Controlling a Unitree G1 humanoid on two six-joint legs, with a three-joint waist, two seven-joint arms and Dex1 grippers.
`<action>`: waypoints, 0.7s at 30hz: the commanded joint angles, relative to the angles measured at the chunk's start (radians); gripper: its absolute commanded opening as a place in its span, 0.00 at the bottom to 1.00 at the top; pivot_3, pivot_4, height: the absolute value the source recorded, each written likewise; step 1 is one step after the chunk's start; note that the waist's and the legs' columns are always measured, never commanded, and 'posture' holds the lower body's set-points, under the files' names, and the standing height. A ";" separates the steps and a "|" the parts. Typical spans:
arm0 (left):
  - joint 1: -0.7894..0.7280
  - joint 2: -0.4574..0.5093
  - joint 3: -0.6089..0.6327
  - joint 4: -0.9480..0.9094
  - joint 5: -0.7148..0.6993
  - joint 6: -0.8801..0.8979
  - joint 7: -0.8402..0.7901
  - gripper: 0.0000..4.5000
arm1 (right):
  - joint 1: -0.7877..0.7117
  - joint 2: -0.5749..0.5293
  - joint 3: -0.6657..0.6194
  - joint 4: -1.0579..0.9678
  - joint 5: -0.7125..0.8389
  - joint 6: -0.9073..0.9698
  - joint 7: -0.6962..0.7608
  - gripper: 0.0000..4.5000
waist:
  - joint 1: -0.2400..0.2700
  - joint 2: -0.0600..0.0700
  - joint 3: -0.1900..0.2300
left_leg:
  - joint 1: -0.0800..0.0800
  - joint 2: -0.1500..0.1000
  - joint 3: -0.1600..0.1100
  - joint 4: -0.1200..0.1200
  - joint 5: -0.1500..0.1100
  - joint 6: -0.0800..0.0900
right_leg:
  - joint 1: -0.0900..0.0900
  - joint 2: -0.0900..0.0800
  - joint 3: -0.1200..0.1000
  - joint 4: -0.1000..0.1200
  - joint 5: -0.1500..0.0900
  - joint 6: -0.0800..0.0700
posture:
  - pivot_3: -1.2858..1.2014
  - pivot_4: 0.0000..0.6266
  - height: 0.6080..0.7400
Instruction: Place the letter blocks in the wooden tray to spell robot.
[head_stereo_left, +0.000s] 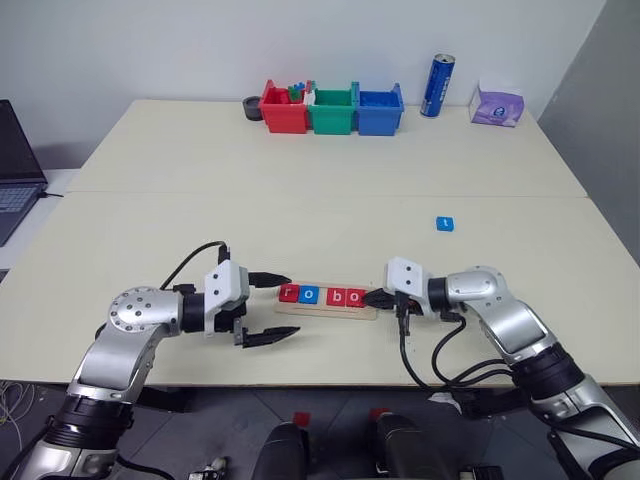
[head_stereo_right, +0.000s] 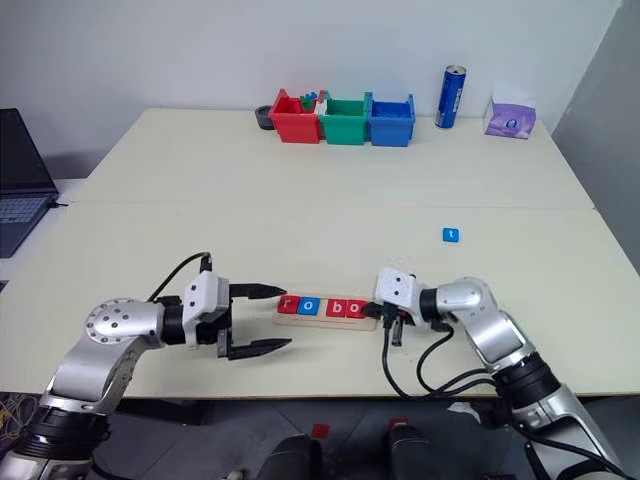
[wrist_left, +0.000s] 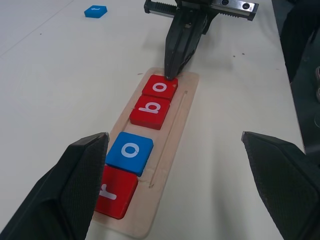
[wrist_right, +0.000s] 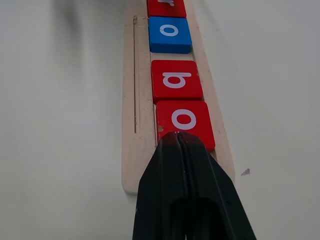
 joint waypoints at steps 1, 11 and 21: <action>-0.004 0.014 0.027 -0.035 -0.016 -0.005 0.003 1.00 | -0.021 0.010 -0.002 0.001 -0.008 -0.018 -0.004 0.01 | 0.000 0.000 0.000 | 0.000 0.000 0.000 0.000 0.000 0.000 | 0.000 0.000 0.000 0.000 0.000 0.000 | 0.52 0.24 1.00; 0.006 0.024 0.039 -0.037 -0.019 -0.005 -0.002 1.00 | -0.043 -0.022 -0.029 0.041 -0.011 -0.047 0.026 0.01 | 0.000 0.000 0.000 | 0.000 0.000 0.000 0.000 0.000 0.000 | 0.000 0.000 0.000 0.000 0.001 -0.002 | 0.52 0.24 1.00; 0.004 0.031 0.041 -0.033 -0.021 -0.001 -0.008 1.00 | -0.020 -0.035 -0.016 0.023 -0.012 -0.057 0.038 0.01 | 0.000 0.000 0.000 | 0.000 0.000 0.000 0.000 0.000 0.000 | 0.000 0.000 0.000 0.000 0.001 -0.002 | 0.52 0.24 1.00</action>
